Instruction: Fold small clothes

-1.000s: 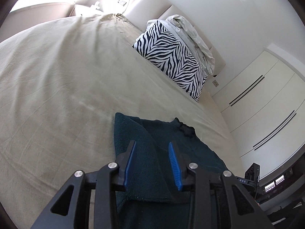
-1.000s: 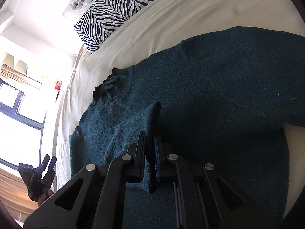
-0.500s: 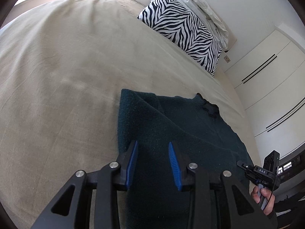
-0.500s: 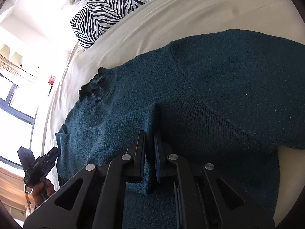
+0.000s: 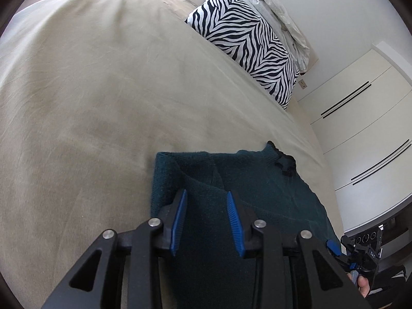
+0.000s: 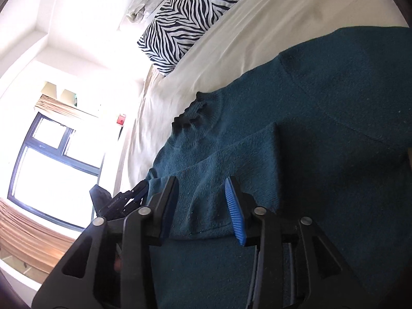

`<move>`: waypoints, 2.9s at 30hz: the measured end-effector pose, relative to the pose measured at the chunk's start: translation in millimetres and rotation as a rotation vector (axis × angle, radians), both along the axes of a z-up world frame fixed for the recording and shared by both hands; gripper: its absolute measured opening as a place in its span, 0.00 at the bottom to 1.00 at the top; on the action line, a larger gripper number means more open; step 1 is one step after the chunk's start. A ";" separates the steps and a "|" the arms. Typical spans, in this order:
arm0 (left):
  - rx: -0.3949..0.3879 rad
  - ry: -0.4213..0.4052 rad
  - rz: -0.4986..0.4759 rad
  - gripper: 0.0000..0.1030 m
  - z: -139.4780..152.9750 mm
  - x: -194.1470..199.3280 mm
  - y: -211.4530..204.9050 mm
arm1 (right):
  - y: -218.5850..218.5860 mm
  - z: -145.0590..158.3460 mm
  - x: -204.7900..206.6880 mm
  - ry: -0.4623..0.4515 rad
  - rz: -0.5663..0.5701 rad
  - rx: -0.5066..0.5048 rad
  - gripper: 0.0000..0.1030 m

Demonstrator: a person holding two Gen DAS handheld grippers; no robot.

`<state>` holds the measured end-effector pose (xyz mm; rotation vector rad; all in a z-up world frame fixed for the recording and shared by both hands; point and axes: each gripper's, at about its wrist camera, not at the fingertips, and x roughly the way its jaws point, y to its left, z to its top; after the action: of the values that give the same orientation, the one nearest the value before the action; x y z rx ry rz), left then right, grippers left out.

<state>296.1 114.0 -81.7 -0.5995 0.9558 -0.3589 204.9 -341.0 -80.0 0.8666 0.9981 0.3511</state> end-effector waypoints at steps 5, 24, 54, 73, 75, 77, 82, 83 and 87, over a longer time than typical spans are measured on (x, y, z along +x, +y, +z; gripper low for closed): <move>-0.003 -0.016 -0.032 0.34 3.1 -31.1 -3.3 | 17.5 -29.2 3.5 0.041 0.006 0.022 0.56; 0.095 -0.088 -0.163 0.50 43.4 -135.2 -54.7 | -149.1 -3.9 -144.5 0.006 -0.434 0.014 0.57; -0.230 0.075 -0.193 0.63 19.4 -103.6 -162.2 | -129.1 100.0 -97.0 -0.104 -0.318 -0.611 0.08; -0.424 0.234 -0.321 0.74 -3.9 -86.7 -257.0 | 72.1 33.8 -136.3 -0.105 0.063 -0.673 0.62; -0.412 0.253 -0.338 0.52 -6.2 -85.3 -269.7 | 71.6 32.9 -143.7 -0.099 0.068 -0.665 0.62; -0.383 0.273 -0.355 0.25 -7.8 -83.1 -278.8 | 66.6 31.6 -153.5 -0.083 0.067 -0.634 0.62; -0.267 0.207 -0.341 0.08 13.6 -86.2 -273.8 | 44.9 23.9 -178.5 -0.036 0.032 -0.532 0.62; -0.243 0.178 -0.339 0.08 23.8 -86.9 -271.6 | 41.1 22.9 -180.5 -0.032 0.022 -0.514 0.62; -0.137 0.013 -0.376 0.08 76.9 -94.4 -255.7 | 31.3 21.1 -182.7 -0.024 -0.002 -0.460 0.62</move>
<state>201.7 -141.8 -4.8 -0.5447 1.0633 -0.7611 22.2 -309.7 -58.9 0.4457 1.0029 0.1193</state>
